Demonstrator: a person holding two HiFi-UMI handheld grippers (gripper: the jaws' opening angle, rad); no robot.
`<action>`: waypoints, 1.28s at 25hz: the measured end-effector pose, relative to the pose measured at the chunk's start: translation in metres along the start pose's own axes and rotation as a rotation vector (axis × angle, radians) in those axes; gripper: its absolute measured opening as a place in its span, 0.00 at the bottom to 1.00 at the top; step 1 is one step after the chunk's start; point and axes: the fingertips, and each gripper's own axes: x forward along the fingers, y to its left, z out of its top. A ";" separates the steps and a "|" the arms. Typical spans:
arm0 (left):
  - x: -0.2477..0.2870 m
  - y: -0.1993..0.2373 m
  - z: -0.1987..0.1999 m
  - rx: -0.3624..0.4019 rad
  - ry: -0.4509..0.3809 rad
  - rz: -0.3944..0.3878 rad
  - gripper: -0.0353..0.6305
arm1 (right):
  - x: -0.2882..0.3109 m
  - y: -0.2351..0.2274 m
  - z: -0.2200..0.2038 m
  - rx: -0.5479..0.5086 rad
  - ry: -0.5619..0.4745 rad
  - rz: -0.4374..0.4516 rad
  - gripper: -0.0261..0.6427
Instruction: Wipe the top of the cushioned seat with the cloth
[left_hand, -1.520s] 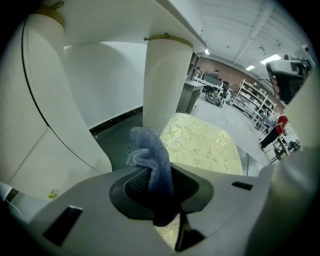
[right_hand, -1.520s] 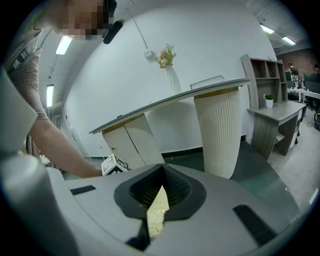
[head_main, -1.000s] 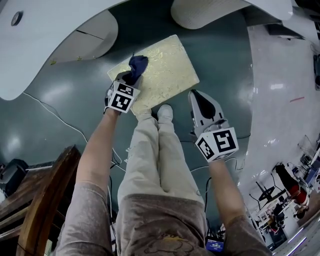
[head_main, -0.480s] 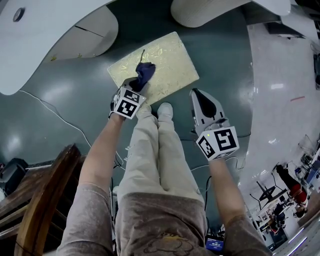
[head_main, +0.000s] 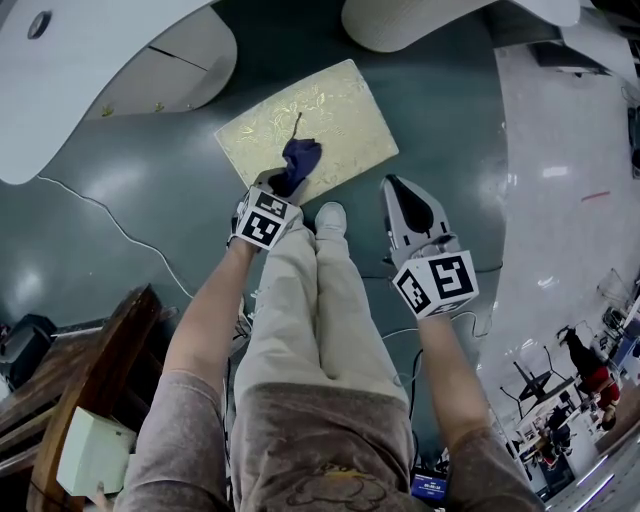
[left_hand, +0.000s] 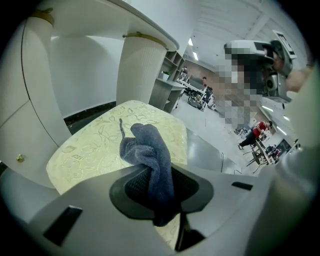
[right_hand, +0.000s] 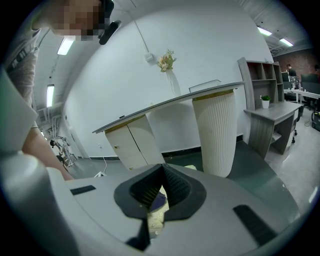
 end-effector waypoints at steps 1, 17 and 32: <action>0.000 -0.003 -0.002 -0.001 0.000 -0.007 0.19 | 0.000 0.000 0.000 -0.001 -0.003 0.003 0.05; -0.002 -0.072 -0.047 -0.008 0.070 -0.174 0.19 | 0.003 0.005 -0.004 0.000 0.004 0.010 0.05; -0.071 0.040 -0.008 -0.117 -0.152 0.020 0.19 | 0.021 0.026 -0.005 -0.017 0.020 0.055 0.05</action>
